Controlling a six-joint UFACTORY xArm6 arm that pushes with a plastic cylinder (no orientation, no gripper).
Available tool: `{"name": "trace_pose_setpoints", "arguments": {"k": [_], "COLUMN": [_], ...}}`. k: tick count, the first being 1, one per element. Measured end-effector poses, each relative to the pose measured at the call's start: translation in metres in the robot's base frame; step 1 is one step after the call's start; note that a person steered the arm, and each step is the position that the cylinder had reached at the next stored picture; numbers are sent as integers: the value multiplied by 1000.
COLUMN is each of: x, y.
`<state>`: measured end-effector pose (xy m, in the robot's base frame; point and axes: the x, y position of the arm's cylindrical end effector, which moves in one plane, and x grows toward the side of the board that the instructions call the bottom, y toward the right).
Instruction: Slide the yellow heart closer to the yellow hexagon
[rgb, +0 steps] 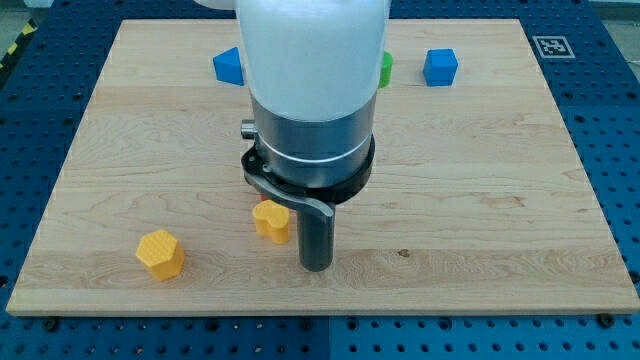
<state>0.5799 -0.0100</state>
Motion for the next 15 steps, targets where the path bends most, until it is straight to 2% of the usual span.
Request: {"name": "trace_pose_setpoints", "arguments": {"k": [2,3,5,6,15], "x": [1,1,-38,-40,-38], "y": [11,46,53,53,-104]}}
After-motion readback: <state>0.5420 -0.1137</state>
